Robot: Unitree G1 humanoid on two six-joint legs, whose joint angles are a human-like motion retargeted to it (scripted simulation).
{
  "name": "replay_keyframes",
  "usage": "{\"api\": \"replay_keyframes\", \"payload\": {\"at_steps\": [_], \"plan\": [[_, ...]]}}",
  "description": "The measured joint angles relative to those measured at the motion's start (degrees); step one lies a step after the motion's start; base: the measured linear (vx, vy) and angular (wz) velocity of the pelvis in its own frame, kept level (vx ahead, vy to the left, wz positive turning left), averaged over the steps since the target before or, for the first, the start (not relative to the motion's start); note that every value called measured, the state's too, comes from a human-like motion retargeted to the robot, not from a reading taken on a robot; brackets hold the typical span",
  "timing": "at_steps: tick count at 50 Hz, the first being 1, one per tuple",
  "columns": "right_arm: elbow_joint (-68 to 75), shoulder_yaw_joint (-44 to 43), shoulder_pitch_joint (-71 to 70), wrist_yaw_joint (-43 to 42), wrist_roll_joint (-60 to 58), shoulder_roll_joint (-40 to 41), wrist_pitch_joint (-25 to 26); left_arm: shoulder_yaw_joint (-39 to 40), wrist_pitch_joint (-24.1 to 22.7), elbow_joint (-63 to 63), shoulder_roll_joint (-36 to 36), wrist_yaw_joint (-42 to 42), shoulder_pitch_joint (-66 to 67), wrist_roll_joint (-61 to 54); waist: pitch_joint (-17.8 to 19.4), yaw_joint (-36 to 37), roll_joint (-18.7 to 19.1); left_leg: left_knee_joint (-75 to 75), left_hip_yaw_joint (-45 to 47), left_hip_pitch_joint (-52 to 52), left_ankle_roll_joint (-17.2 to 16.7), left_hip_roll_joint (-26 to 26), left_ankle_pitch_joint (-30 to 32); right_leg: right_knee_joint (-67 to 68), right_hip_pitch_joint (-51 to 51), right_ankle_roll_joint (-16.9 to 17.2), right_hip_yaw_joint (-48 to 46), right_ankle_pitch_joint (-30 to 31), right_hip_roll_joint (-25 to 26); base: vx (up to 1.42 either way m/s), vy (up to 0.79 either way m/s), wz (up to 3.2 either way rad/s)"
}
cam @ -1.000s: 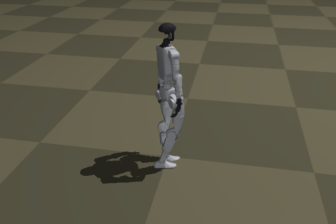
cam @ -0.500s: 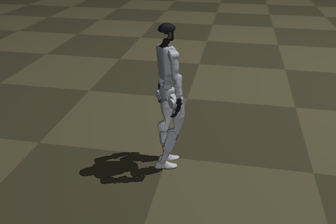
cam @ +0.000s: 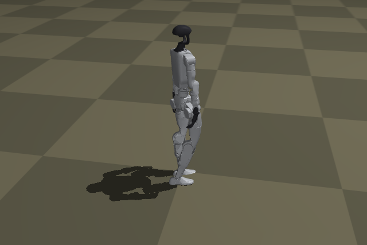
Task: In place motions
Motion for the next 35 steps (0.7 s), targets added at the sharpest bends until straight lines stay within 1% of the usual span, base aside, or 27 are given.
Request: {"api": "replay_keyframes", "payload": {"at_steps": [10,23,35], "plan": [[-0.18,0.25,-0.06,-0.01,-0.07,0.09,-0.08,0.02,0.03,-0.08,0.12,-0.05,-0.09,-0.02,0.17,1.35,0.04,-0.13,0.98,0.0,0.75,-0.19,0.01,0.88,-0.17,0.25,0.89,-0.49,0.09,0.0,0.0,0.0],[-0.3,0.37,-0.23,0.1,0.0,0.09,-0.06,0.45,-0.05,-0.06,0.15,-0.31,-0.01,-0.23,0.18,0.15,0.0,-0.35,-0.81,0.27,1.02,-0.69,0.25,0.82,0.13,0.44,-0.96,-0.5,-0.12,0.0,0.0,0.0],[-0.36,0.56,-0.21,0.09,-0.06,0.16,-0.1,0.49,0.01,-0.05,0.34,-0.47,-0.09,-0.13,0.07,1.46,-0.03,-0.35,0.02,-0.04,1.13,-0.78,0.33,1.16,0.16,1.03,-0.45,-0.07,-0.17,0.0,0.0,0.0]]}}
